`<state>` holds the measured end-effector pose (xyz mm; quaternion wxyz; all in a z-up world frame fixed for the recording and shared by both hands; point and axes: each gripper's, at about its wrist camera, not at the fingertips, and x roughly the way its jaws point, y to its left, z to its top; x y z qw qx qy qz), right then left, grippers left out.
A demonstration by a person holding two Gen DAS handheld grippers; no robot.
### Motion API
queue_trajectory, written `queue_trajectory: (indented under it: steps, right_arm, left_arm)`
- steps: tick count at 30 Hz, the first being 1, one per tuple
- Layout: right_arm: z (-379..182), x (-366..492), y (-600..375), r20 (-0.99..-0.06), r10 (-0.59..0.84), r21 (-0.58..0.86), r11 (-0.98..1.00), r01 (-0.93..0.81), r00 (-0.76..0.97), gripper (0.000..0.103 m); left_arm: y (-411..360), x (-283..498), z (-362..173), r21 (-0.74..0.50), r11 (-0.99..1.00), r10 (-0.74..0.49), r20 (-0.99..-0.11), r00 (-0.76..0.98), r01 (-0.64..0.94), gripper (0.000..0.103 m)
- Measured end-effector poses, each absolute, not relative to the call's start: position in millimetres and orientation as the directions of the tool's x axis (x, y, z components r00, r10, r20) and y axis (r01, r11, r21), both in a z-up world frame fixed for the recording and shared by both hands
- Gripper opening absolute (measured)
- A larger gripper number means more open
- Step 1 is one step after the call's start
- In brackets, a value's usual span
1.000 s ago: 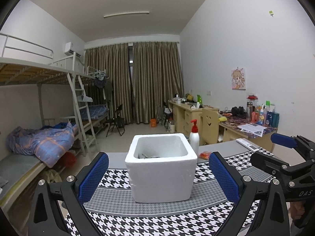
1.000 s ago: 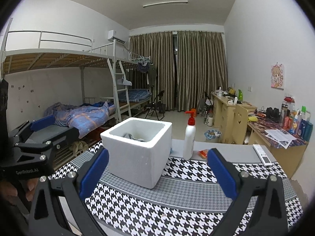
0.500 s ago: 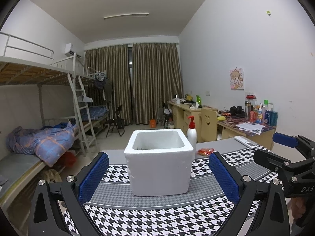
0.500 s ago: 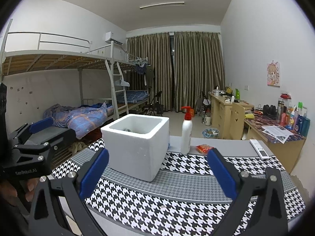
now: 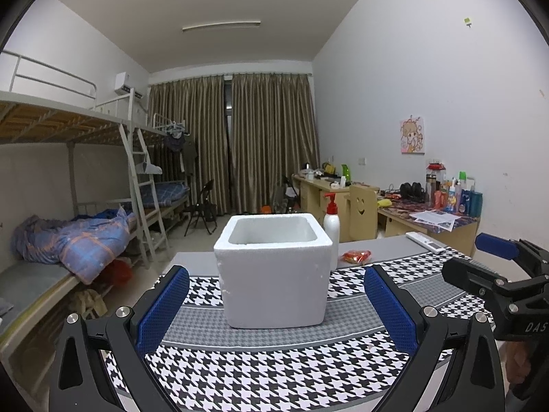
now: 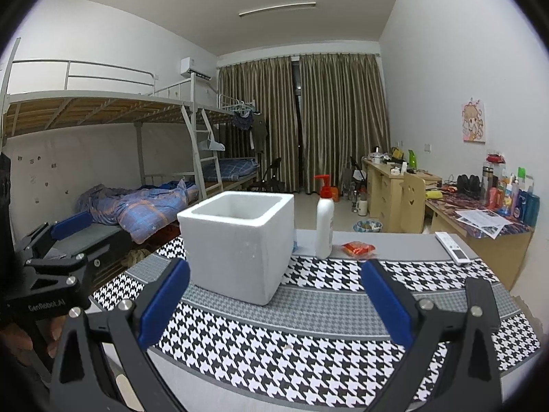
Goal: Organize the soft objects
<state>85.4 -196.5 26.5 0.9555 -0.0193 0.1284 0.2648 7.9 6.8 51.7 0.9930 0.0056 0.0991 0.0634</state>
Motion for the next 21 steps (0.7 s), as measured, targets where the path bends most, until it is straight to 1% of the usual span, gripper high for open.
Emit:
queue_trajectory:
  steps: [21]
  right_arm:
    - [6, 70, -205, -0.275, 0.485, 0.045, 0.869, -0.493, 0.830, 0.101]
  left_arm:
    - [-1, -10, 32, 0.002, 0.993, 0.115, -0.204, 0.972, -0.117, 0.102]
